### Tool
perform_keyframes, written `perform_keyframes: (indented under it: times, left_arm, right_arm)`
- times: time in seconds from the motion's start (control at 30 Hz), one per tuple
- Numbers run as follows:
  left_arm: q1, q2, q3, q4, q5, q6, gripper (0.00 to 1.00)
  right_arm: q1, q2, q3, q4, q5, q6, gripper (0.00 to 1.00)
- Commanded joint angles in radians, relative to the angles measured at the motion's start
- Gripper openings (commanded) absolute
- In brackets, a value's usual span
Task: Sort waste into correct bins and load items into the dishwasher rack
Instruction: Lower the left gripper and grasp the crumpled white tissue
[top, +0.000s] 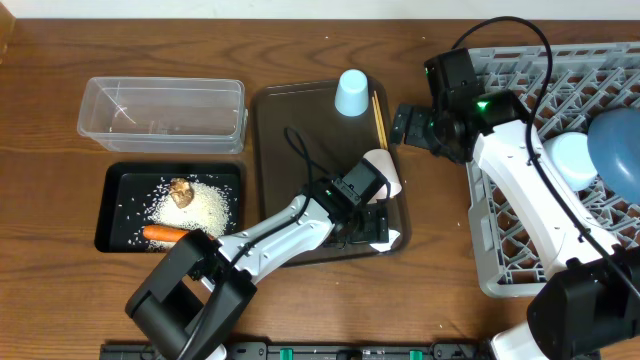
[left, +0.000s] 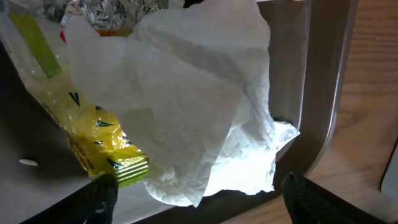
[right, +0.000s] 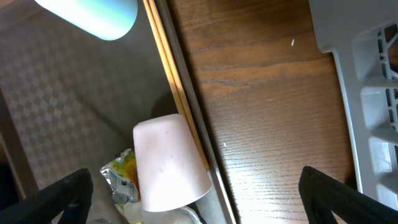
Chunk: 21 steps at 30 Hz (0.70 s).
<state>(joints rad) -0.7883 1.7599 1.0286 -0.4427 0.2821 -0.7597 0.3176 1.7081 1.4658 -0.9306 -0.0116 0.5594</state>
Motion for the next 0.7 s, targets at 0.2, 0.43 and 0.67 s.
perform_keyframes:
  times: [0.2, 0.43, 0.67]
  left_arm:
    - [0.0, -0.021, 0.001, 0.0, -0.008, 0.007, 0.82]
    - [-0.001, -0.02, 0.001, 0.007, -0.063, 0.006, 0.76]
    - [-0.003, 0.001, 0.001, 0.02, -0.072, 0.006, 0.71]
  right_arm:
    - [0.003, -0.002, 0.007, -0.001, 0.0, 0.012, 0.99]
    - [0.003, -0.002, 0.007, -0.001, 0.0, 0.012, 0.99]
    - [0.003, -0.002, 0.007, -0.001, 0.0, 0.012, 0.99]
